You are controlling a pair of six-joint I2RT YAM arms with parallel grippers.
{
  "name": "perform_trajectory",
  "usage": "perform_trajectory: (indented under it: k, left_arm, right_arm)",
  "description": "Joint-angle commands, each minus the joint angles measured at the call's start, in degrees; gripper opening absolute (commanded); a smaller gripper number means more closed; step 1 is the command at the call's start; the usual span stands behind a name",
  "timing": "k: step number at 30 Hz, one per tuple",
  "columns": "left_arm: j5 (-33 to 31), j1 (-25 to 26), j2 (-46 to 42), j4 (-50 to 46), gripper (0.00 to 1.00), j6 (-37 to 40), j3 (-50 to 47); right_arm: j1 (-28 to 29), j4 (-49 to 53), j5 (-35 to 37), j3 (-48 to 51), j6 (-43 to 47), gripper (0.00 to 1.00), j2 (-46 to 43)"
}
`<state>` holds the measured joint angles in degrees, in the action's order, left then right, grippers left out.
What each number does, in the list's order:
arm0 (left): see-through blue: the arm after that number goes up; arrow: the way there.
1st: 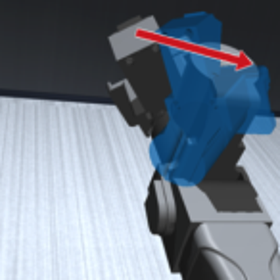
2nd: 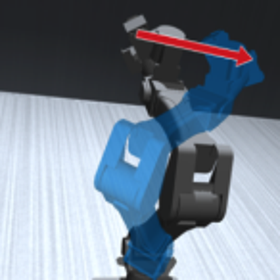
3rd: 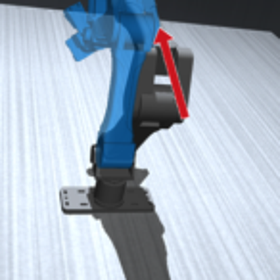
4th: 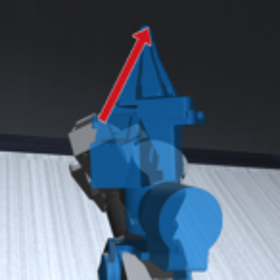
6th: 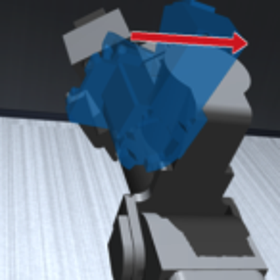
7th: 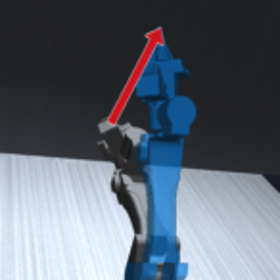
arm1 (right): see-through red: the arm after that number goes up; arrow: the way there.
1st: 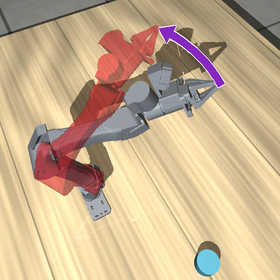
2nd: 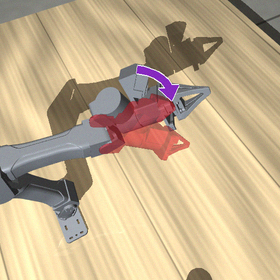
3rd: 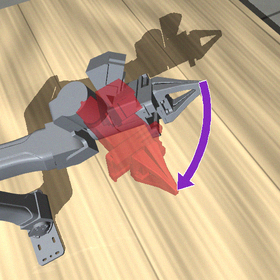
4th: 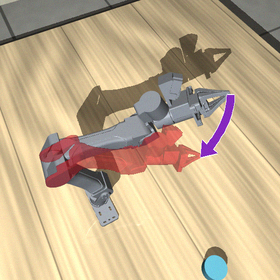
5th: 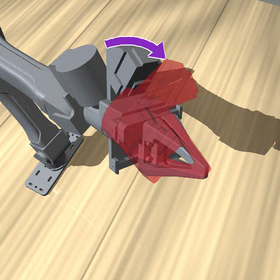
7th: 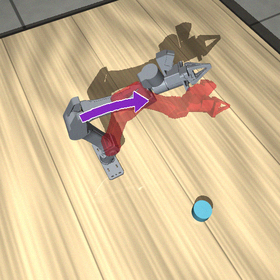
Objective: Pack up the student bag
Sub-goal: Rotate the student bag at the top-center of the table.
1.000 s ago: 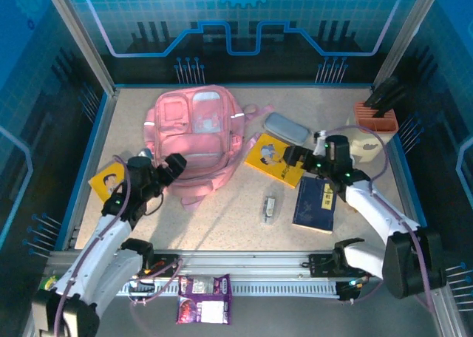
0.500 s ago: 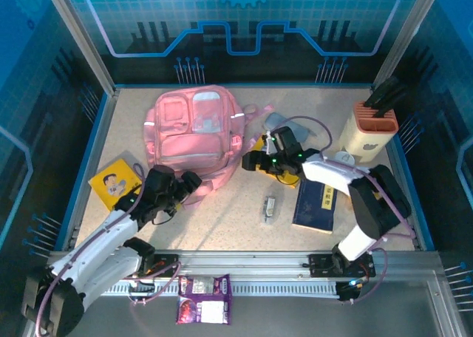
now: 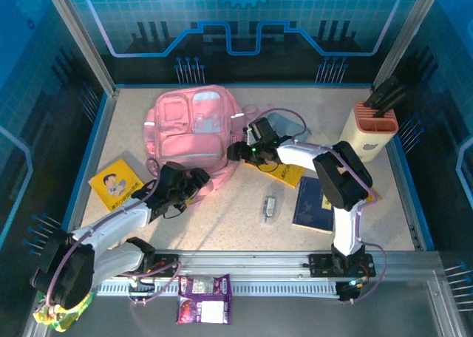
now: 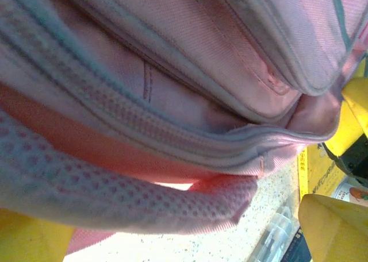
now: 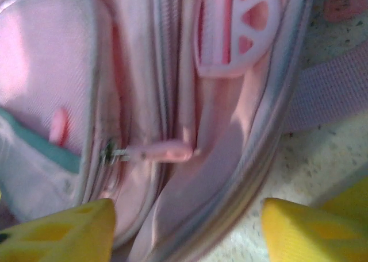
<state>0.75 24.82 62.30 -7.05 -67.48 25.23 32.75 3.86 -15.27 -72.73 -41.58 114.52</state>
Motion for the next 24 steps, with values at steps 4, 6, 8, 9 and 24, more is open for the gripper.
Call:
perform_trajectory:
  k: [4, 6, 8, 9, 24]
  left_arm:
    - [-1.3, -2.9, 5.4, 3.4, 0.99, 4.3, 1.7]
    - [-1.3, -4.8, 6.7, 4.0, 0.99, 5.5, 1.8]
    - [0.6, -7.6, 8.5, 5.8, 0.99, 7.1, 1.9]
    - [1.7, -9.4, 9.5, 6.2, 0.99, 8.0, 2.3]
    - [1.7, -26.7, 13.9, 3.7, 0.99, 20.1, 11.3]
  right_arm:
    - [0.6, 2.6, 0.0, -3.5, 1.3, 0.37, 2.3]
    - [0.9, 2.1, -0.4, -2.0, 1.4, 0.22, 1.2]
    - [1.5, 1.7, 0.0, -0.3, 1.7, 0.08, -0.2]
    - [1.9, 1.4, 0.1, 0.7, 2.0, 0.03, -0.8]
    - [17.0, 2.0, 6.6, -4.5, -1.4, 0.27, -3.9]
